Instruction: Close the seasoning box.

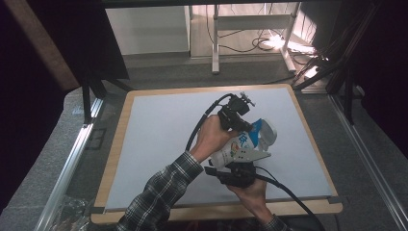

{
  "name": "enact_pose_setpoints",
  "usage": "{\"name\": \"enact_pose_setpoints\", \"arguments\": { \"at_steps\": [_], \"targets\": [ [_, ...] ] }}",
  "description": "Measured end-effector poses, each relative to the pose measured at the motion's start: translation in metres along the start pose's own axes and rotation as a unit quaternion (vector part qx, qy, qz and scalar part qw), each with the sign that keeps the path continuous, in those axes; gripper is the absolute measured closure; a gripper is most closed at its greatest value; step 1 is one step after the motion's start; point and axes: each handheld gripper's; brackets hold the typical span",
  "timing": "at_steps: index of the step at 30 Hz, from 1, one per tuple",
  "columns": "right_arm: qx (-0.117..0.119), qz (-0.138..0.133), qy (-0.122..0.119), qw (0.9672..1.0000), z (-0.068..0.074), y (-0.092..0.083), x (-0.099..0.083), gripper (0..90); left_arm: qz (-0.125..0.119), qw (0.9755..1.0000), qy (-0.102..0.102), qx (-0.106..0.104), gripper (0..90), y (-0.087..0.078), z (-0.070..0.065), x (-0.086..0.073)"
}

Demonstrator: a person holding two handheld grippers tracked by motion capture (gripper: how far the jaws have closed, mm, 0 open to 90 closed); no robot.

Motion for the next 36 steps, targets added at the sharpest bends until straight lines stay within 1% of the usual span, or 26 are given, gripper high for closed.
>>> {"name": "enact_pose_setpoints", "arguments": {
  "at_steps": [18,36],
  "targets": [
    [-0.002,0.002,-0.002,1.0,0.0018,0.0005,0.001,64.5,0.003,1.0,0.003,0.001,89.7,-0.0009,-0.0002,0.0021],
    [-0.004,0.003,-0.003,1.0,0.0027,0.0006,0.0015,64.6,0.004,1.0,0.001,0.002,89.6,-0.0015,0.0007,0.0028]
  ]
}}
Point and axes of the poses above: each handheld gripper's, and its own axes: y roughly forward along the jaws, x roughly out of its top, z roughly to its left, and after that the axes turned 9 degrees about z, right-handed
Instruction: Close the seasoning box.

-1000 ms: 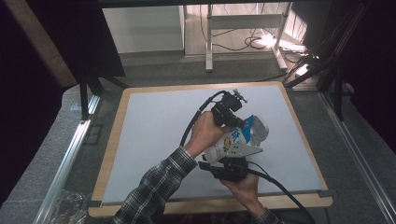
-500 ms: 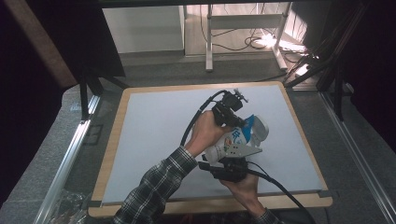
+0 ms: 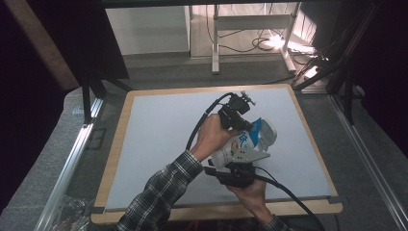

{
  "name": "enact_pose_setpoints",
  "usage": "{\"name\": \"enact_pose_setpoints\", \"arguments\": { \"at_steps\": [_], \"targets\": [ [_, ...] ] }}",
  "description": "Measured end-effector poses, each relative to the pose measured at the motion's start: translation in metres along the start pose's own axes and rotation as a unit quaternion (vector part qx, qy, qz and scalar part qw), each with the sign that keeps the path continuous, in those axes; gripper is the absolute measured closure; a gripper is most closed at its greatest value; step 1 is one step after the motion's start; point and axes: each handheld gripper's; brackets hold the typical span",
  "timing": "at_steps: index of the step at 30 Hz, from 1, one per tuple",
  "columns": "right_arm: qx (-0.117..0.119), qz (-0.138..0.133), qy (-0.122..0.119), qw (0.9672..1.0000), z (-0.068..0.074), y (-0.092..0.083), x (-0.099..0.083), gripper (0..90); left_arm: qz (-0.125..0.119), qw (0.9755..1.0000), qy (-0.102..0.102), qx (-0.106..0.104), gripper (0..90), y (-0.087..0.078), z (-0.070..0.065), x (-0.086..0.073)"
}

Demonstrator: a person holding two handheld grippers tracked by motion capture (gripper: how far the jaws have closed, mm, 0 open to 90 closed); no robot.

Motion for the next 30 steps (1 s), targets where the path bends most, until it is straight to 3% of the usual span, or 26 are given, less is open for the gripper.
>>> {"name": "enact_pose_setpoints", "arguments": {
  "at_steps": [30],
  "targets": [
    [-0.006,-0.007,0.003,1.0,-0.0021,0.0011,0.0004,68.7,0.007,0.9999,-0.003,0.008,89.7,0.0008,-0.0014,0.0033]
  ]
}}
Point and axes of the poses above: each handheld gripper's, and its own axes: y roughly forward along the jaws, x roughly out of its top, z roughly to its left, and after that the axes turned 9 degrees about z, right-handed
